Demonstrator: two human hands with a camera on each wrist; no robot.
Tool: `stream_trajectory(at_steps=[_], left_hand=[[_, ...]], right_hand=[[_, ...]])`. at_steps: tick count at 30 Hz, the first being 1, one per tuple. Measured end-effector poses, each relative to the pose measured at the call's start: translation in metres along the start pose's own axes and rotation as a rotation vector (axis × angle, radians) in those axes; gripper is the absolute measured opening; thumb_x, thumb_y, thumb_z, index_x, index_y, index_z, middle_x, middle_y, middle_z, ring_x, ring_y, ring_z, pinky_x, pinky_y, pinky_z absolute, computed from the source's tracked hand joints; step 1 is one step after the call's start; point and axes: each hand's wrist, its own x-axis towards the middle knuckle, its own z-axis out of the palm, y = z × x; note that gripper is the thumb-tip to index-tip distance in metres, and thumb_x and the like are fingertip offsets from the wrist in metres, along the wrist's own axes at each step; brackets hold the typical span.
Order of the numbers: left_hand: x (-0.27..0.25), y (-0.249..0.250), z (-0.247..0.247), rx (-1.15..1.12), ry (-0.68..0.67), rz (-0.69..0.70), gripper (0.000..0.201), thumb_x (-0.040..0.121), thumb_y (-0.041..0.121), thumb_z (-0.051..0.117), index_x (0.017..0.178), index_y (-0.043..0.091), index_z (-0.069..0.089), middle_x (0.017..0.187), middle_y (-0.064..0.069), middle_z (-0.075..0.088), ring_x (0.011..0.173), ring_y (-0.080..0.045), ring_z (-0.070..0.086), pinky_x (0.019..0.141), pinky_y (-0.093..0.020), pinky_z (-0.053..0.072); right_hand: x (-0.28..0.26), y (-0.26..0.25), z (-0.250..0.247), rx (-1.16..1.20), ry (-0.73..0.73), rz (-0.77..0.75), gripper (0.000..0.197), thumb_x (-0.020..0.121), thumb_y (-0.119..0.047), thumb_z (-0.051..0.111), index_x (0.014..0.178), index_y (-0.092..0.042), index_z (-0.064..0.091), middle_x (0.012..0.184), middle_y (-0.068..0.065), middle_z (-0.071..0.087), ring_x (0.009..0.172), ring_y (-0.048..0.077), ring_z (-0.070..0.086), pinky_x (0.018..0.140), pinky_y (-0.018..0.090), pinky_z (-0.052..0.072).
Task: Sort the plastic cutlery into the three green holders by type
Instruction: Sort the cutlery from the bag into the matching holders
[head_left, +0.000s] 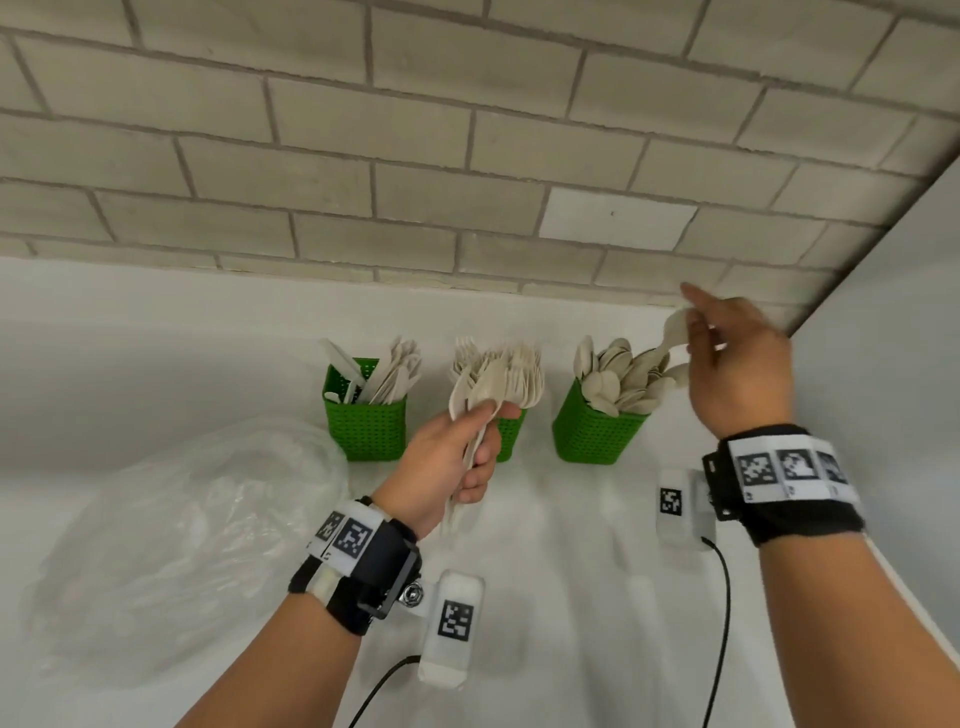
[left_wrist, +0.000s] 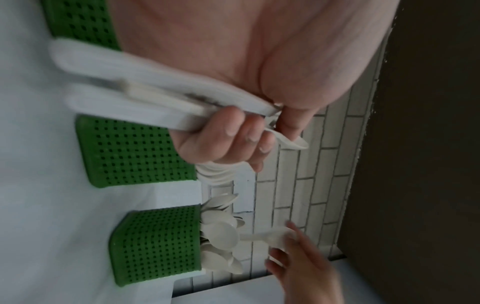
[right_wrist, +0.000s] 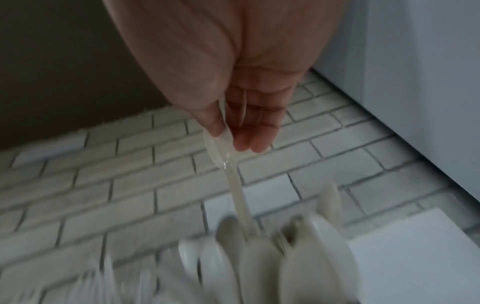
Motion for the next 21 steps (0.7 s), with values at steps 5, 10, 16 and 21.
stream_trajectory(at_steps=[5,10,16,21], left_hand=[[0.003,0.004,0.014,0.110,0.031,0.065,0.037,0.100,0.030,0.049,0.120,-0.002,0.051,0.060,0.005,0.046,0.044,-0.008,0.034,0.040,-0.021,0.024],[0.001,0.004,0.013,0.198,0.053,0.110,0.016,0.101,0.024,0.047,0.101,0.008,0.052,0.063,0.003,0.047,0.046,-0.008,0.035,0.040,-0.021,0.026],[-0.007,0.004,0.015,0.203,0.013,0.112,0.032,0.102,0.029,0.045,0.089,0.004,0.059,0.064,-0.002,0.050,0.044,-0.012,0.039,0.039,-0.022,0.030],[-0.014,0.001,0.004,0.277,-0.009,0.140,0.060,0.093,0.044,0.050,0.097,-0.016,0.053,0.067,-0.020,0.042,0.042,-0.017,0.033,0.040,-0.020,0.027]], right_hand=[[-0.036,0.005,0.042,-0.497,-0.372,0.176,0.034,0.096,-0.025,0.047,0.127,-0.019,0.061,0.132,0.014,0.049,0.116,0.039,0.038,0.093,0.046,0.030],[-0.029,-0.051,0.025,0.151,-0.159,0.256,0.023,0.094,-0.033,0.048,0.102,-0.028,0.069,0.110,0.002,0.062,0.104,0.022,0.056,0.094,0.038,0.042],[-0.040,-0.098,0.030,0.517,-0.392,0.248,0.014,0.087,-0.004,0.065,0.090,-0.018,0.070,0.080,-0.002,0.071,0.070,0.009,0.066,0.067,0.020,0.052],[-0.033,-0.095,0.019,0.576,-0.399,0.311,0.011,0.088,-0.013,0.066,0.088,-0.022,0.070,0.081,-0.005,0.072,0.070,0.013,0.067,0.063,0.020,0.050]])
